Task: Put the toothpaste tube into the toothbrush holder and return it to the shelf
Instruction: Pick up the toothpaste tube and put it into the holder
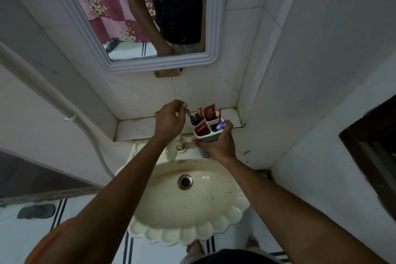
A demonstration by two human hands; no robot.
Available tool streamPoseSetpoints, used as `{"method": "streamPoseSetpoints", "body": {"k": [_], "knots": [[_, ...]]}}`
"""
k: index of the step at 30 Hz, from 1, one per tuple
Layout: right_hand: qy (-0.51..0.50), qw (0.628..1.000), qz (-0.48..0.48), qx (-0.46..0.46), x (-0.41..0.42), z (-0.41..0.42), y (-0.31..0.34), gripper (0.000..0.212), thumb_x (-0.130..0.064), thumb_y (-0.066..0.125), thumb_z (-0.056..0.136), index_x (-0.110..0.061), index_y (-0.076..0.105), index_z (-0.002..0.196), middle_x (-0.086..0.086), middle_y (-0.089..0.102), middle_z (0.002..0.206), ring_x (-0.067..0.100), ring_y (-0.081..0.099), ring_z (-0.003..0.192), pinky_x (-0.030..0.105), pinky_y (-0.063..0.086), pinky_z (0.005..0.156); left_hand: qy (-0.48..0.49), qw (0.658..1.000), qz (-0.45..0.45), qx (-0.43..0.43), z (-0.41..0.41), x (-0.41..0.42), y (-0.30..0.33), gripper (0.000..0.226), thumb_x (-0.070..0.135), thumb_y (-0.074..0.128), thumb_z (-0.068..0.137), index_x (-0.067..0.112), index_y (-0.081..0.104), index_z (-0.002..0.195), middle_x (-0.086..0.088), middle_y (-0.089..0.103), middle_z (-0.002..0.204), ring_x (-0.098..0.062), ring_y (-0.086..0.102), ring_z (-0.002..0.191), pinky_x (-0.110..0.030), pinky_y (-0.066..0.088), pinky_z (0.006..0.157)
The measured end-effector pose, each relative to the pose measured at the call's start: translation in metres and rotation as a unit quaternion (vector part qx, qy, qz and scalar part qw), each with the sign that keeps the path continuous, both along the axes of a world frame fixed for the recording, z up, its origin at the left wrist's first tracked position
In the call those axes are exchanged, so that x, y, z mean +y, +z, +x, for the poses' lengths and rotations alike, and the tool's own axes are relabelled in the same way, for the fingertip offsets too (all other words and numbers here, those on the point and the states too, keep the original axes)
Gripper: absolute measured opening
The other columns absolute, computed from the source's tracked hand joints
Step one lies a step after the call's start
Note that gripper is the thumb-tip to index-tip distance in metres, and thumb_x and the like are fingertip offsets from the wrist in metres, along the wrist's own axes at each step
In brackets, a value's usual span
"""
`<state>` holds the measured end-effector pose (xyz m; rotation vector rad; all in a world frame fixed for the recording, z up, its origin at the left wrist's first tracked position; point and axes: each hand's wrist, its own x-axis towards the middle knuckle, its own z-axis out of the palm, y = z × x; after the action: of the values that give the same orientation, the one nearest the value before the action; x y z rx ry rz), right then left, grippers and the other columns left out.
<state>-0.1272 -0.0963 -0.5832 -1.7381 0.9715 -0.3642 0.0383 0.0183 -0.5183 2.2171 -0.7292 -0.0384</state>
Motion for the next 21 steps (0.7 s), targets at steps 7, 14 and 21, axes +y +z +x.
{"method": "streamPoseSetpoints", "body": {"k": [7, 14, 21], "knots": [[-0.054, 0.998, -0.031, -0.019, 0.006, 0.012, 0.017, 0.119, -0.052, 0.109, 0.057, -0.034, 0.042, 0.153, -0.009, 0.068, 0.139, 0.018, 0.070, 0.120, 0.016, 0.050, 0.077, 0.011, 1.000, -0.012, -0.022, -0.002, 0.037, -0.004, 0.030, 0.047, 0.055, 0.105, 0.025, 0.074, 0.115, 0.008, 0.078, 0.112, -0.012, 0.073, 0.106, -0.048, 0.056, 0.099], [-0.082, 0.984, -0.113, -0.108, -0.001, 0.016, 0.090, 0.120, -0.052, 0.109, 0.053, -0.028, 0.048, 0.153, -0.007, 0.070, 0.138, 0.013, 0.067, 0.115, 0.028, 0.055, 0.091, -0.002, 0.996, 0.017, -0.092, -0.011, 0.045, 0.051, 0.049, 0.057, 0.052, 0.104, 0.021, 0.068, 0.133, 0.002, 0.072, 0.132, -0.019, 0.066, 0.125, -0.054, 0.047, 0.110], [-0.086, 0.950, -0.200, -0.226, -0.024, 0.005, 0.208, 0.115, -0.059, 0.108, 0.057, -0.020, 0.051, 0.150, -0.005, 0.070, 0.134, 0.011, 0.068, 0.113, 0.008, 0.052, 0.078, 0.008, 0.977, -0.025, -0.212, -0.017, 0.032, 0.154, 0.049, 0.053, 0.056, 0.103, 0.020, 0.063, 0.139, -0.001, 0.069, 0.136, -0.023, 0.063, 0.127, -0.055, 0.041, 0.113]]}}
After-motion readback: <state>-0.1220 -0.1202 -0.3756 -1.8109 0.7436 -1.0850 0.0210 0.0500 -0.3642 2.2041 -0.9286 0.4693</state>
